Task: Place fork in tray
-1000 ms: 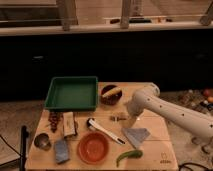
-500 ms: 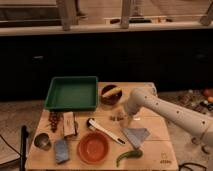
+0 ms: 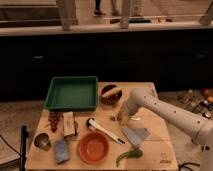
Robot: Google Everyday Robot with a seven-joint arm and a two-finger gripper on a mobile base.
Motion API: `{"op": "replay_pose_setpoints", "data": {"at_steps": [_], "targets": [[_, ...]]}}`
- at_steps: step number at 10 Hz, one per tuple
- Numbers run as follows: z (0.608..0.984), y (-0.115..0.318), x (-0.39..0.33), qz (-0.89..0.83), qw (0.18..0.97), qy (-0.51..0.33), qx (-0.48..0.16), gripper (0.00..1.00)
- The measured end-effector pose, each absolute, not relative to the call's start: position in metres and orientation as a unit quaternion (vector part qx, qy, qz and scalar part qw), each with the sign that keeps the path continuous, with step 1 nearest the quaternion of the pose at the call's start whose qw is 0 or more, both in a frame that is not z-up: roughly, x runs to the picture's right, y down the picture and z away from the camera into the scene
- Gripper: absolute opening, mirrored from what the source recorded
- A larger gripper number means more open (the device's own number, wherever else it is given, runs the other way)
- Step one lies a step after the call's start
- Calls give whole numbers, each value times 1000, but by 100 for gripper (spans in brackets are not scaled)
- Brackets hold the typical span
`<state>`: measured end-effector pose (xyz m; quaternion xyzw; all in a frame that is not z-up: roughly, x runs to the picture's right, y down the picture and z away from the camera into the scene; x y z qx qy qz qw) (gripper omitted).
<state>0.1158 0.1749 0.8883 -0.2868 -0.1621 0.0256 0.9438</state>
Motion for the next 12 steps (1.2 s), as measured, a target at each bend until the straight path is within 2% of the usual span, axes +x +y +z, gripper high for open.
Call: {"op": "replay_pose_setpoints", "data": {"at_steps": [2,3,10,12], "targets": [[886,174,118,24,944,-161,-287,6],[886,174,117,23,944,-161,-287,1],[887,177,117,29,943,-164,-288,0],[872,174,116,14,947,-159,-279,0]]}}
